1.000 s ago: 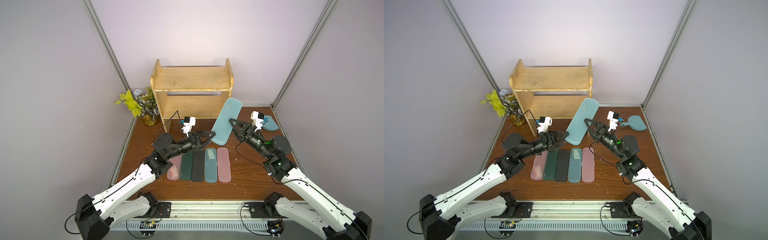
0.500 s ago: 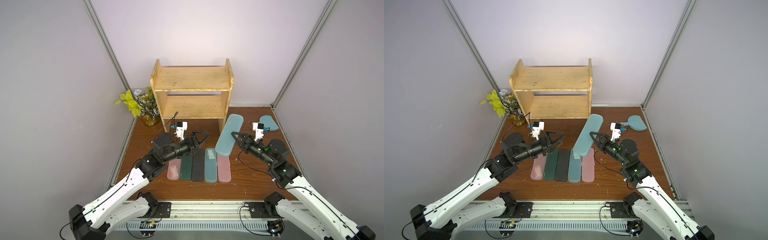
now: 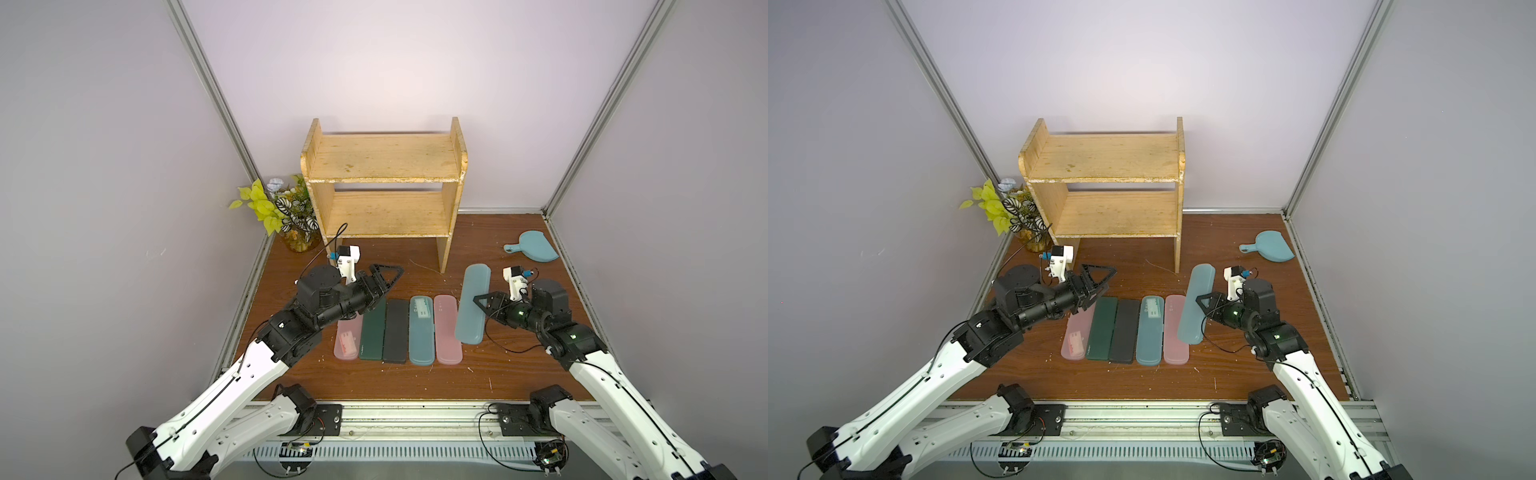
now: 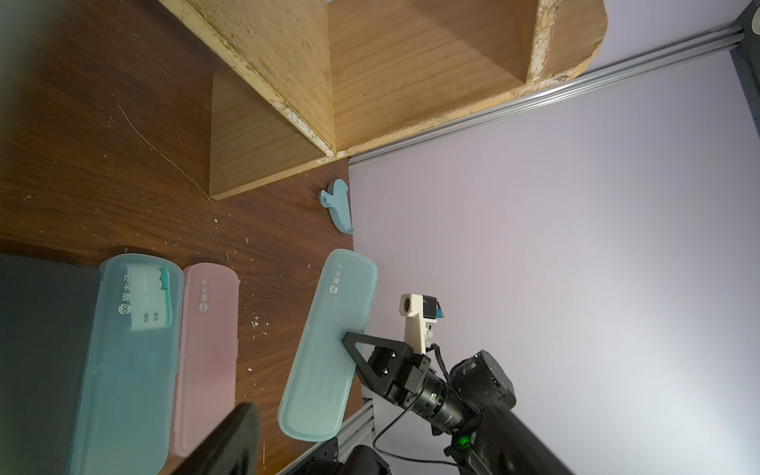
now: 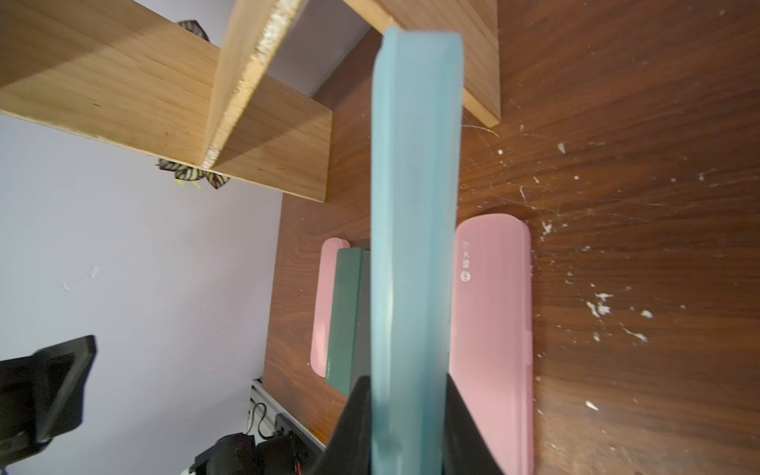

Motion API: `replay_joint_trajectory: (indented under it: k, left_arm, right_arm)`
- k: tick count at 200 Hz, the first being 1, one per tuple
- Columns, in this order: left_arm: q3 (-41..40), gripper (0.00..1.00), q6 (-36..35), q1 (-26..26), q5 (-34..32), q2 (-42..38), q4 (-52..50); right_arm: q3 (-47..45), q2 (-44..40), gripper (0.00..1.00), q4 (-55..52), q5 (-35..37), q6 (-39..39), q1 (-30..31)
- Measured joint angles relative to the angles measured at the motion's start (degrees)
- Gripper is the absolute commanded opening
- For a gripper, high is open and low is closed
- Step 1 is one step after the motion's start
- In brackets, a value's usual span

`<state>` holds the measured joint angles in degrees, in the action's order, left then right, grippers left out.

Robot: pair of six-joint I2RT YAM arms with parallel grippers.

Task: Remove the pencil cases from the shelf
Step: Place the pencil case at the center of the board.

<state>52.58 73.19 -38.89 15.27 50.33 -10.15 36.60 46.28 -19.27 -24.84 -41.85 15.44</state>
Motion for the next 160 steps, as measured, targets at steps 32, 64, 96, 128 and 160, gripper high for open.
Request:
replay_joint_trajectory:
  k: [32, 64, 96, 128, 160]
  left_arm:
    - [0.0, 0.80, 0.0, 0.1, 0.0, 0.7, 0.0]
    - [0.0, 0.80, 0.0, 0.3, 0.1, 1.4, 0.2]
    - [0.0, 0.80, 0.0, 0.4, 0.6, 2.7, 1.4]
    - [0.0, 0.80, 0.0, 0.5, 1.0, 4.1, 2.8]
    - [0.0, 0.79, 0.1, 0.7, 1.2, 5.0, 4.0]
  right_arm:
    - [-0.9, 3.4, 0.20, -3.5, -2.0, 7.5, -3.7]
    - [-1.9, 6.3, 0.20, -5.3, -3.6, 14.1, -6.7]
    - [-3.7, 8.8, 0.20, -4.9, -5.8, 19.4, -8.6]
    - [-6.9, 10.6, 0.20, -3.1, -7.8, 22.2, -9.2]
    - [-8.3, 13.3, 0.20, 0.3, -9.9, 22.8, -9.3]
